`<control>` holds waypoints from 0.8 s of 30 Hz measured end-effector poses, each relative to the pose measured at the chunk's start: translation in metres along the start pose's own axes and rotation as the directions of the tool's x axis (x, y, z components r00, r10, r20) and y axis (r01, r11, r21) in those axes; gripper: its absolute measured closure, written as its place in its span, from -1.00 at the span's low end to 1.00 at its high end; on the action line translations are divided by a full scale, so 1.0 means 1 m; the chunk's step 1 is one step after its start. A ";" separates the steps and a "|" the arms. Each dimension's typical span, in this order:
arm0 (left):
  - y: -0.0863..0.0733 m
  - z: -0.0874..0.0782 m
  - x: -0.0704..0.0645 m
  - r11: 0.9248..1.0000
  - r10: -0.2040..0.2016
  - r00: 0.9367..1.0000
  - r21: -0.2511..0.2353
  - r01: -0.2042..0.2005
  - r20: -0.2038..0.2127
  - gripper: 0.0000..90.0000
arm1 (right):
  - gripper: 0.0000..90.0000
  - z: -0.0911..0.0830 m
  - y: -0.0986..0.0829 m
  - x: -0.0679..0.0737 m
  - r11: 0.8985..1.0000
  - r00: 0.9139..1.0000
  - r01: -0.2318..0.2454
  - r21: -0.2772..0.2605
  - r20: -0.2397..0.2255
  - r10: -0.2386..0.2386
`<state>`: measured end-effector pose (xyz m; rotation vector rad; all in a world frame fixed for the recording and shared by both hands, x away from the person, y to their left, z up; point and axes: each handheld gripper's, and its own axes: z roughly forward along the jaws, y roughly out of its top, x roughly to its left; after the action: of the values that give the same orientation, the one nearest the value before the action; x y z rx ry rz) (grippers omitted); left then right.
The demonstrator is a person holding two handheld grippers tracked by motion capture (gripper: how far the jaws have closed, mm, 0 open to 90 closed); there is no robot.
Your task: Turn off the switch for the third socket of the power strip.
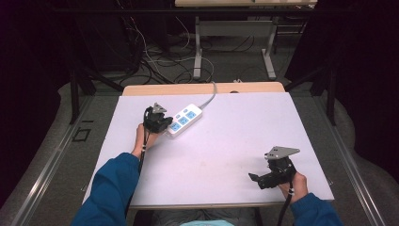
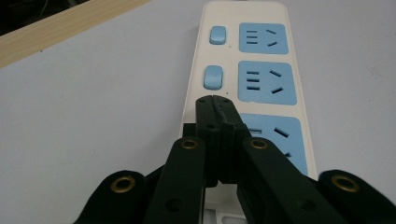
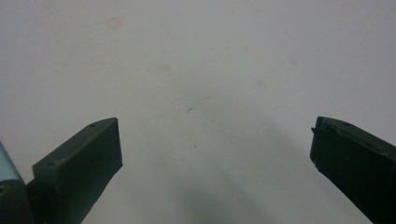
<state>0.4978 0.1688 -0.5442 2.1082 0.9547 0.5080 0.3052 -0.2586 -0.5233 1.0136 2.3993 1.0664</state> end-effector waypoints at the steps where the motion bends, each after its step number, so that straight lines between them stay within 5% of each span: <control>1: 0.000 0.000 0.000 1.000 0.000 1.000 0.000 0.000 0.001 1.00 | -0.96 0.000 0.000 0.000 1.000 1.000 0.000 0.000 0.002 0.000; 24: 0.002 -0.003 -0.001 1.000 0.005 1.000 -0.004 -0.005 -0.005 1.00 | -0.96 -0.001 0.000 0.000 1.000 1.000 -0.005 0.009 -0.003 0.005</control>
<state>0.4967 0.1687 -0.5412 2.1076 0.9506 0.5180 0.3048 -0.2589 -0.5227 1.0228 2.4069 1.0607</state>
